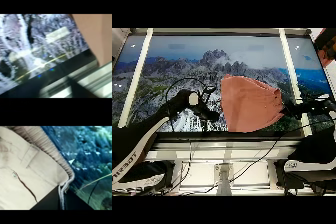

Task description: Fold the clothes and pants, and hang the long-sleeved shirts on hangers.

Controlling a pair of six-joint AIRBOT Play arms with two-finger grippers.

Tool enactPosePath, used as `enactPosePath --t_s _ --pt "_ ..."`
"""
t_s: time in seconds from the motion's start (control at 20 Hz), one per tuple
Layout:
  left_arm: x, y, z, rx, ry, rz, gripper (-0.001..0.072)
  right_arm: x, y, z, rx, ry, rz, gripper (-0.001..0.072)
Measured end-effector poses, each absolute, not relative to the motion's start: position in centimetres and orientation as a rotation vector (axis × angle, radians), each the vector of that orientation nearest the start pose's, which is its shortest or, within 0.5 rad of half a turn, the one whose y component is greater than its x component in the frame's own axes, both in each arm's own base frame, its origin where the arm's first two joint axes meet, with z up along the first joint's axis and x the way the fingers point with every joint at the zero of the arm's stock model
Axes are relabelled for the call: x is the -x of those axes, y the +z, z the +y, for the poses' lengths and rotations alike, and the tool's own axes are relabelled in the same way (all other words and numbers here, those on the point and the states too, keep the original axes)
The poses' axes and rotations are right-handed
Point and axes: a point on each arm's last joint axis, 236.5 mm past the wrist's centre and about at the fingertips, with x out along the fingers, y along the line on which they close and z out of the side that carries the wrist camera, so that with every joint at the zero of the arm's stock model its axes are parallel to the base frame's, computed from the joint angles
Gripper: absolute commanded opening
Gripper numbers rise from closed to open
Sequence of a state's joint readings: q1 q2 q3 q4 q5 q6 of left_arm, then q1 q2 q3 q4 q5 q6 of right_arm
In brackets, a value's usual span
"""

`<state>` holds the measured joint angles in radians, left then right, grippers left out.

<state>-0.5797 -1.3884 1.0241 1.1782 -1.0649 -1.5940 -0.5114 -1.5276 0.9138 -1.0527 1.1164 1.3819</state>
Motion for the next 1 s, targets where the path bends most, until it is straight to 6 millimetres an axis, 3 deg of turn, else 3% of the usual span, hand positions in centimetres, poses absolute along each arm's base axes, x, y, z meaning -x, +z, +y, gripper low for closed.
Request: enactPosePath --t_s 0.05,0.15,0.2,0.35,0.55,0.8,1.0 --pt "-25.8 -6.0 -27.1 0.045 -0.604 1.511 0.0692 -31.9 -12.4 -5.9 -0.824 -0.078 1.481 0.0023" --pt "-25.2 -6.3 -28.3 0.139 -0.612 1.522 0.0477 -31.9 -12.4 -5.9 -0.819 -0.074 1.48 0.0023" --pt "-25.0 -6.3 -29.0 0.192 -0.615 1.523 0.0439 -31.9 -12.4 -5.9 -0.818 -0.073 1.48 0.0023" --pt "-25.2 -6.2 -30.9 0.306 -0.623 1.493 0.0444 -31.9 -12.4 -5.9 -0.816 -0.071 1.48 0.0023" --pt "-24.5 -7.1 -32.9 0.321 -0.67 1.476 0.0561 -31.9 -12.3 -5.8 -0.816 -0.068 1.483 0.0023" --pt "-22.7 -9.1 -35.0 0.286 -0.749 1.501 0.0559 -31.8 -12.3 -5.7 -0.817 -0.064 1.488 0.0023" --pt "-22.6 -9.5 -36.4 0.282 -0.814 1.459 0.0558 -31.6 -12.3 -5.5 -0.82 -0.058 1.498 0.0023"
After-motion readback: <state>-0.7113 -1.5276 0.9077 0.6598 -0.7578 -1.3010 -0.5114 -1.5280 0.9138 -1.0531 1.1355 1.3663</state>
